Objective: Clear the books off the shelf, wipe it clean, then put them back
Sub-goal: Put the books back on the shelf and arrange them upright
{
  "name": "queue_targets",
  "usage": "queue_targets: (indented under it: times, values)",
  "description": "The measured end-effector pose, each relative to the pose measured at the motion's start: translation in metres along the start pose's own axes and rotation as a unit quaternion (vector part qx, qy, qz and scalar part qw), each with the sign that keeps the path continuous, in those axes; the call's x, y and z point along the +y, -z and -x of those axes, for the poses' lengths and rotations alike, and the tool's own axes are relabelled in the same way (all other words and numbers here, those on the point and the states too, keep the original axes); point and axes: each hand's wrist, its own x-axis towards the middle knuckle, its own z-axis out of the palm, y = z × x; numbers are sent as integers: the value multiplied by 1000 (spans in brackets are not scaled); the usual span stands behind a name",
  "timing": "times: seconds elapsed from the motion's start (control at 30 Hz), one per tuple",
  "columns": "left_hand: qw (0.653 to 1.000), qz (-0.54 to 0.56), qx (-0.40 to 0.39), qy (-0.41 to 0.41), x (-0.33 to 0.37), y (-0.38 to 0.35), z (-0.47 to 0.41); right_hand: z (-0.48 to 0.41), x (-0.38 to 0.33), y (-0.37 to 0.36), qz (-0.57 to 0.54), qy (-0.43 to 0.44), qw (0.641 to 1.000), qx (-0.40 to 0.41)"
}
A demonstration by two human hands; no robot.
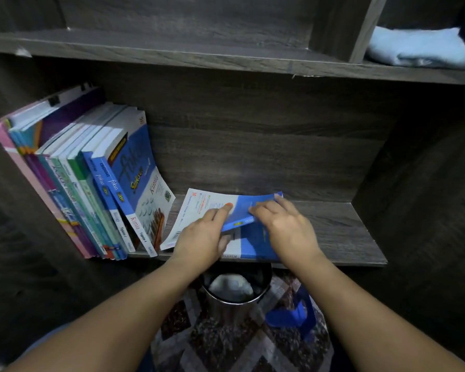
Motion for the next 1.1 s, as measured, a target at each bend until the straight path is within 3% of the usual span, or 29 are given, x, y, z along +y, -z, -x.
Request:
queue_targets:
  times: [0.1,0.23,0.33,0.4,0.47,0.53,0.7,0.8,0.97,1.1]
  values:
    - [994,102,24,33,-7,-1,-4,-1,0,-9,-67,69,985,141]
    - [960,214,142,111,-10,10,0,-2,-6,-10,-186,-18,969,161]
    - [917,241,234,215,-20,24,-5,1,-4,-19,-145,-68,987,23]
    - [893,261,294,219,-26,34,-7,2,-2,-26,-90,-50,990,-99]
    - [882,263,338,194,-28,52,-6,4,-3,-31,-90,-31,982,-165]
    - [889,215,367,168,-28,74,-4,5,-7,-35,-106,-24,979,-171]
    - [902,-102,402,123,-46,107,3,0,-16,-36,-114,-16,977,-179]
    - [898,-122,402,131,-60,108,4,1,-19,-39,-107,-21,974,-200]
    - [893,-122,425,78,-82,105,-4,2,-22,-40,-100,-16,970,-221]
    - [895,-150,397,138,-83,90,-14,5,-20,-42,-89,-20,969,-229]
